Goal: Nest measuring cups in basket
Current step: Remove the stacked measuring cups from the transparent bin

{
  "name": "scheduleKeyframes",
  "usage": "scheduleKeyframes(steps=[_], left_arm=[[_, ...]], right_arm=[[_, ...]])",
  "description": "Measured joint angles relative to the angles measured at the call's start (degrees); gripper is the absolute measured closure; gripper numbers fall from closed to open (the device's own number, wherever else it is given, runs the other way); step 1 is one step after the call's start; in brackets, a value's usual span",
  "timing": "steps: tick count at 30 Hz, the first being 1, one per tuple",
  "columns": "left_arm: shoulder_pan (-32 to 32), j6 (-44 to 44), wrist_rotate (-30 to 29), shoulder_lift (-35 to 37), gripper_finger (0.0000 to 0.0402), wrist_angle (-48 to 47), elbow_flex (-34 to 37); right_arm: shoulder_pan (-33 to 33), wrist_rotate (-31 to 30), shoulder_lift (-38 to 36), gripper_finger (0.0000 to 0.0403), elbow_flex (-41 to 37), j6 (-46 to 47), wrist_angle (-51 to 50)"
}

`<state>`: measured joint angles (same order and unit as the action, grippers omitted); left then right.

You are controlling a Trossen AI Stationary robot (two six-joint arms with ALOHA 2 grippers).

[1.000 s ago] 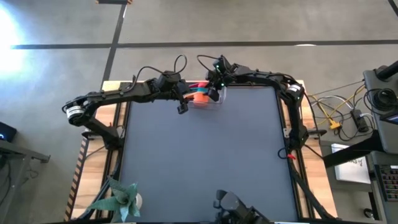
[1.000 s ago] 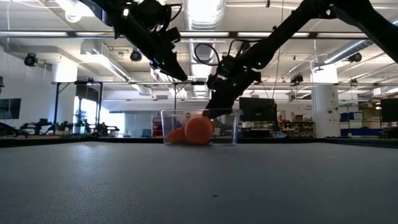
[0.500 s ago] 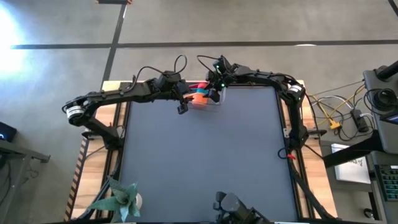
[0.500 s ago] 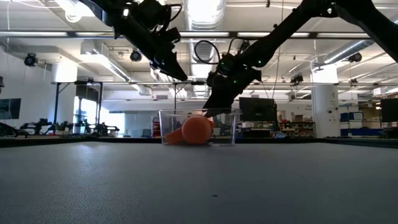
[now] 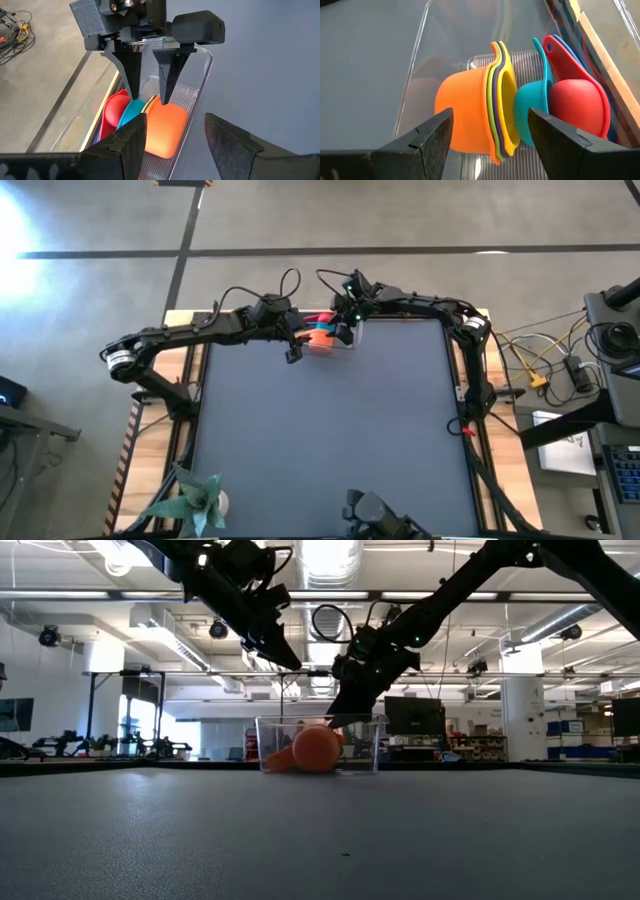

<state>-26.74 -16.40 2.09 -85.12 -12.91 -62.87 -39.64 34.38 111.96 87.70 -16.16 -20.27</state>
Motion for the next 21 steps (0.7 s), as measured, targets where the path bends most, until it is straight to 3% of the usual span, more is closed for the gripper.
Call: scheduleKeyframes(steps=[8,21], left_arm=[[0.0,-0.02,0.02,0.02,0.0219,-0.13,0.0],[0.0,-0.89,0.0,0.04,0.0219,-0.13,0.0]], right_arm=[[1.99,-8.81,-0.11,0.015,3.29,-4.76,-3.81],[4.39,-9.38,-0.2,0.0153,6.28,-3.96,-7.49]])
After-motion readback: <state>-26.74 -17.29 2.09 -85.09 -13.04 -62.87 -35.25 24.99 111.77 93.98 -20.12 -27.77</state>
